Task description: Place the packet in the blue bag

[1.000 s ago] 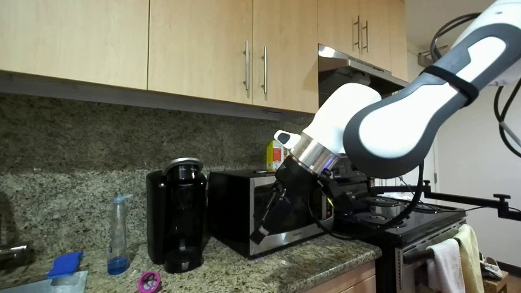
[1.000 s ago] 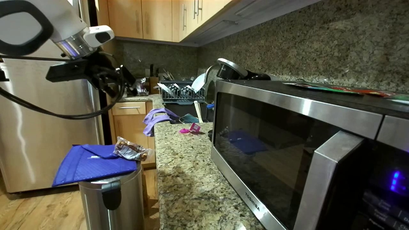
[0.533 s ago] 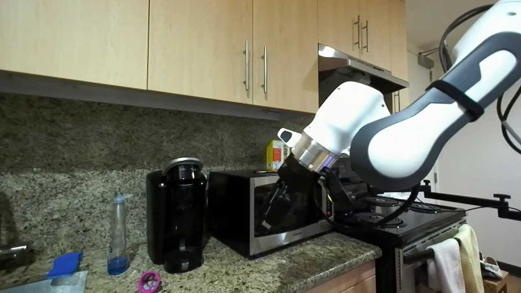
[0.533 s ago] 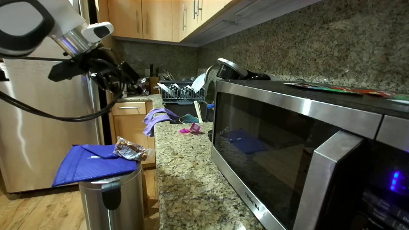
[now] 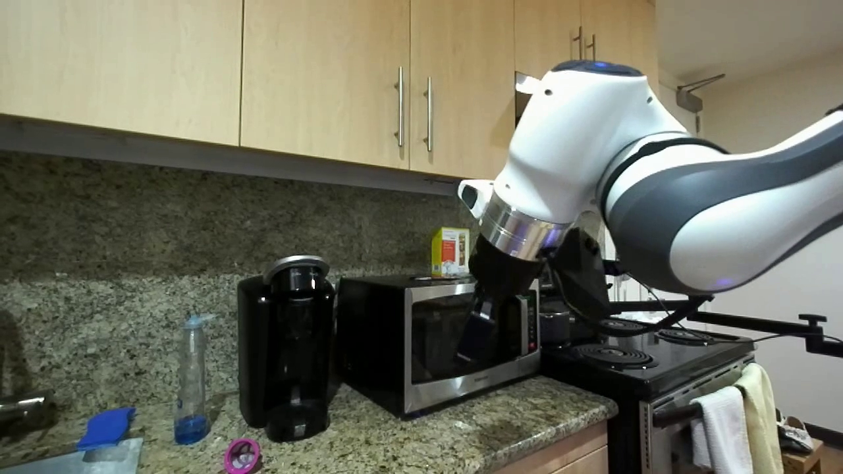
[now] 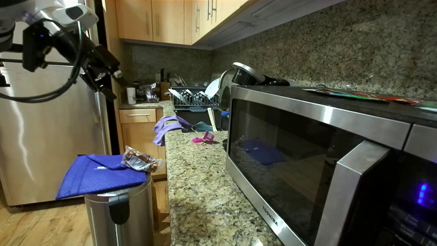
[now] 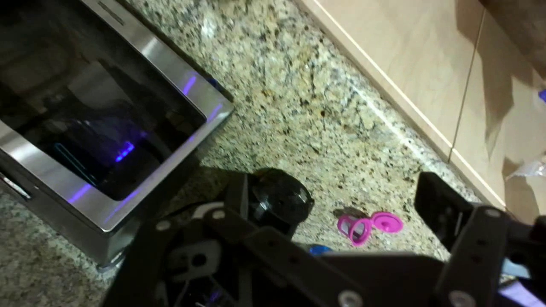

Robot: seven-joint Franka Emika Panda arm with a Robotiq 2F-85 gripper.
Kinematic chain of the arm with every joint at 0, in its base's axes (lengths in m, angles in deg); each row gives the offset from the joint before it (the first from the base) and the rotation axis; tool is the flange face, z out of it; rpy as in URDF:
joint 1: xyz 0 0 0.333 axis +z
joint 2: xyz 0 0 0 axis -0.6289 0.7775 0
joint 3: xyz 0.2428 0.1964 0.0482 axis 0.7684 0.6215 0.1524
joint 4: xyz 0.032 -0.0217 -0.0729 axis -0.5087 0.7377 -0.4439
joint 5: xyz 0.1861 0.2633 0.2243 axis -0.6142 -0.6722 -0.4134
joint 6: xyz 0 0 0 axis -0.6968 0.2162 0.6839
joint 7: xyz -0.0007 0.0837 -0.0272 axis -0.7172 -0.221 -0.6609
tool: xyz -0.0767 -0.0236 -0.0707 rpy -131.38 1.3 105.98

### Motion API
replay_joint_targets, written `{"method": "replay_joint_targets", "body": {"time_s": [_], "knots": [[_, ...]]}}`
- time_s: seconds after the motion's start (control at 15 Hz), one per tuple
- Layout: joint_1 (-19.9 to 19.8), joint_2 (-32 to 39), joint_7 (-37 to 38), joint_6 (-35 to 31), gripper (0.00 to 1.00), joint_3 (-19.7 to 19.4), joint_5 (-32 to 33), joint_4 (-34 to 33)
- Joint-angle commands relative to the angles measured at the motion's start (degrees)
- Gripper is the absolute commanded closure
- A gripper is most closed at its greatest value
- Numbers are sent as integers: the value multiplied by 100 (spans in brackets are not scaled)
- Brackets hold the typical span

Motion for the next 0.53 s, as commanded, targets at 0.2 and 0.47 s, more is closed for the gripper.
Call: {"method": "replay_joint_targets", "body": {"time_s": [0.2, 0.47], "knots": [[793, 593, 676, 1729, 0, -532, 1230, -468], [933, 951, 665, 1835, 0, -719, 1315, -598]]}}
